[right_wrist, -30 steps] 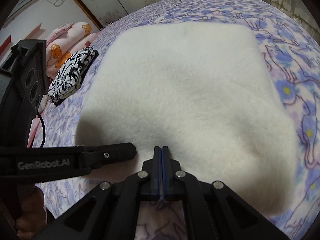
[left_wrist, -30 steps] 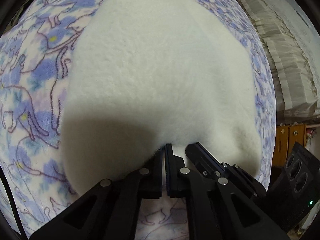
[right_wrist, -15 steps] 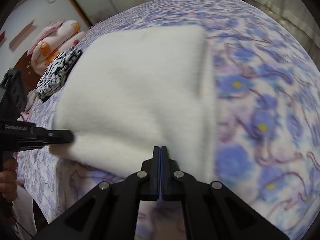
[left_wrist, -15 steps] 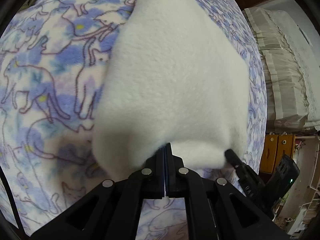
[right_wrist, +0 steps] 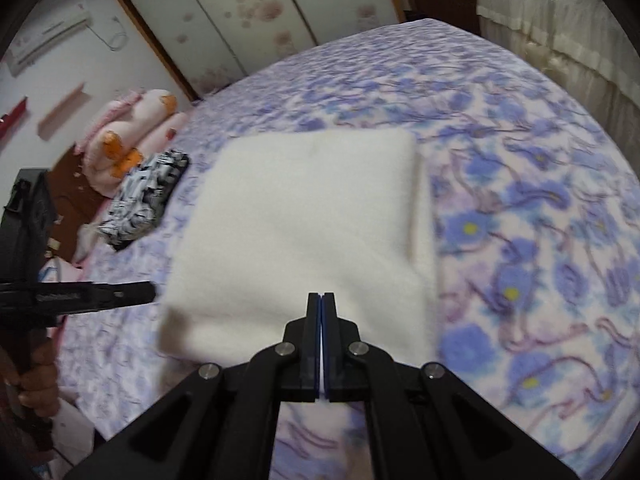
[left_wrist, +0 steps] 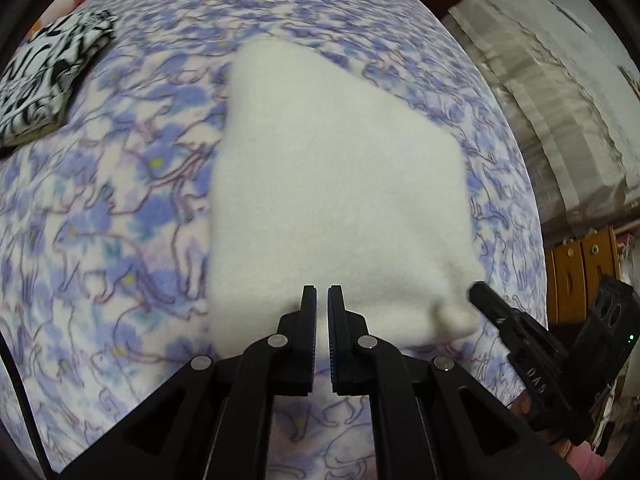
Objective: Fold large clothes
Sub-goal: 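Press the folded cardigan flat with the closed tips of both tools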
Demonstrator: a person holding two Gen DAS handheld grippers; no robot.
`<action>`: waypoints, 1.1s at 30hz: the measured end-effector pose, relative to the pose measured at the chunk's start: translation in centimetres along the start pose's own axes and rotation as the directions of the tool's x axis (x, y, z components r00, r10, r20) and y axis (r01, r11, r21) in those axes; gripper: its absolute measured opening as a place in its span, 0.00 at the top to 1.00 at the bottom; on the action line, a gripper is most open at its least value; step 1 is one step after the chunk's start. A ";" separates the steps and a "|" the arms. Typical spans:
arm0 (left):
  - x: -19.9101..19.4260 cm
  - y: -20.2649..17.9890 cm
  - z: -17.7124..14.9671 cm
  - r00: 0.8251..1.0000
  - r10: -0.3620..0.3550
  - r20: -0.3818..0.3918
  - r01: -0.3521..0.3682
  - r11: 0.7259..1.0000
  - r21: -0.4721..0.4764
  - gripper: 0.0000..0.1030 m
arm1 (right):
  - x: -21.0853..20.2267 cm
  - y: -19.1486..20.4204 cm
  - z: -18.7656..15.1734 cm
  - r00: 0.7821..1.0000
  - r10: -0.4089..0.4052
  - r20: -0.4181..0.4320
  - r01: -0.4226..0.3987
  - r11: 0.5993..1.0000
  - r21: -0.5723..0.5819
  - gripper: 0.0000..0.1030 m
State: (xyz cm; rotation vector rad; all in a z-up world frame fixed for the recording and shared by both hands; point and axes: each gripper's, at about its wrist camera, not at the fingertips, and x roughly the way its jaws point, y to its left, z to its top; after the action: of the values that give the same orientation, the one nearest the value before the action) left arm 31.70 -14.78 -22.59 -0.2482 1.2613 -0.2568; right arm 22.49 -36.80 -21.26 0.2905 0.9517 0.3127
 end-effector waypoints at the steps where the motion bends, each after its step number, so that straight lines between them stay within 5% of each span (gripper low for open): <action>1: 0.8 -0.3 0.4 1.000 0.005 -0.009 -0.004 1.000 0.010 0.98 | 0.8 0.5 0.2 1.000 0.006 -0.008 -0.006 1.000 -0.013 1.00; 6: 4.1 -0.7 2.1 1.000 -0.006 -0.005 0.006 1.000 -0.018 0.98 | 5.7 2.1 0.9 0.998 0.025 -0.063 -0.028 0.998 -0.048 1.00; 14: 7.0 0.3 6.7 0.992 -0.083 0.094 0.091 0.992 -0.084 0.98 | 10.4 1.2 5.1 0.999 0.051 -0.010 -0.051 0.999 0.008 1.00; 22: 10.0 1.2 11.4 0.978 -0.042 0.205 0.061 0.995 -0.085 0.99 | 13.7 0.7 8.2 0.998 0.059 0.019 -0.058 0.996 -0.069 1.00; 33: 12.6 3.7 16.8 0.984 -0.024 0.176 0.054 0.984 -0.169 0.99 | 15.6 -0.4 10.7 0.999 0.044 0.026 -0.045 0.998 0.034 1.00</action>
State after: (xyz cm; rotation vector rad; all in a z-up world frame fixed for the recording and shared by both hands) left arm 51.54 -14.66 -30.33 -0.4361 1.1074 -0.1553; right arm 39.85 -32.24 -27.16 0.3470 0.9274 0.3328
